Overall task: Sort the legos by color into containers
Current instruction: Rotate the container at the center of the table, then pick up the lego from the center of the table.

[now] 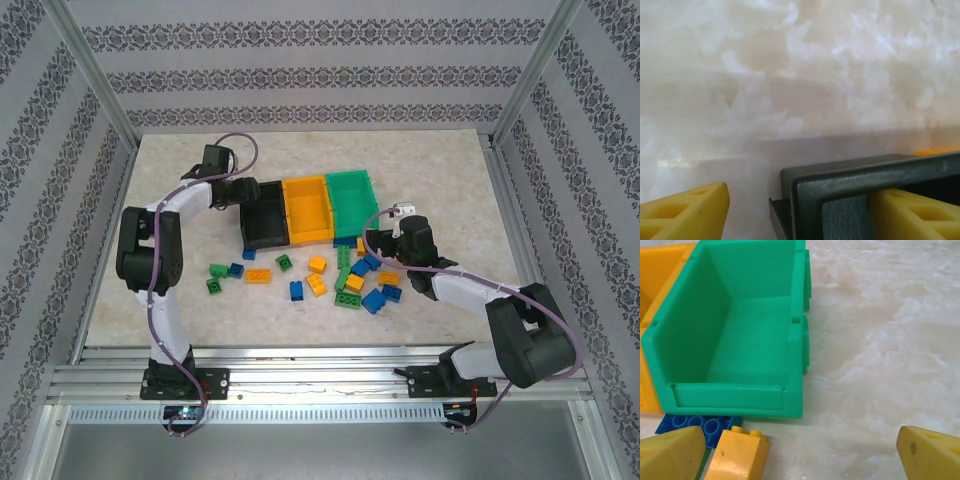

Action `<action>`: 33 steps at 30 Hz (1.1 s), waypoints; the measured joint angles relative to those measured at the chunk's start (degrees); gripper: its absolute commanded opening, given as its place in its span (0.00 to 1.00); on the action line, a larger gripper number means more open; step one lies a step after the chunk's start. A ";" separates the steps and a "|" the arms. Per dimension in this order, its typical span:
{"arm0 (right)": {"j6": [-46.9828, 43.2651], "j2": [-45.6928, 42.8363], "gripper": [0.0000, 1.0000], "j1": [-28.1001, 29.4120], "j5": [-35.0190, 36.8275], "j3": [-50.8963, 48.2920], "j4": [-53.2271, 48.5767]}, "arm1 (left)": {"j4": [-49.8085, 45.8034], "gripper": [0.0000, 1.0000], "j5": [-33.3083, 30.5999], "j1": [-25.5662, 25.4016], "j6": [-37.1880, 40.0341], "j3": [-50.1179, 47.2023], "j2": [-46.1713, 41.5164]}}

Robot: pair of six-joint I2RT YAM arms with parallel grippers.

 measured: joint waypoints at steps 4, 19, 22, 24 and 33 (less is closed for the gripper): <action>0.09 -2.05 0.98 -0.11 2.38 -0.39 1.03 | -2.47 0.73 0.61 0.00 0.66 8.22 5.25; 0.74 0.15 0.98 -0.96 0.72 0.07 0.72 | 0.46 0.99 2.34 -0.24 1.14 0.39 -4.61; 0.79 0.24 0.98 -1.55 -0.61 0.39 0.07 | 3.78 0.99 -0.31 -0.11 1.03 -6.99 -11.96; 1.49 0.24 0.98 -2.56 -1.97 0.63 -0.28 | 6.10 0.99 -1.97 0.26 0.81 -11.28 -15.63; 12.59 -2.45 0.98 -8.85 -11.02 4.09 -13.81 | 14.56 0.99 -6.27 4.68 -0.94 -29.03 -25.16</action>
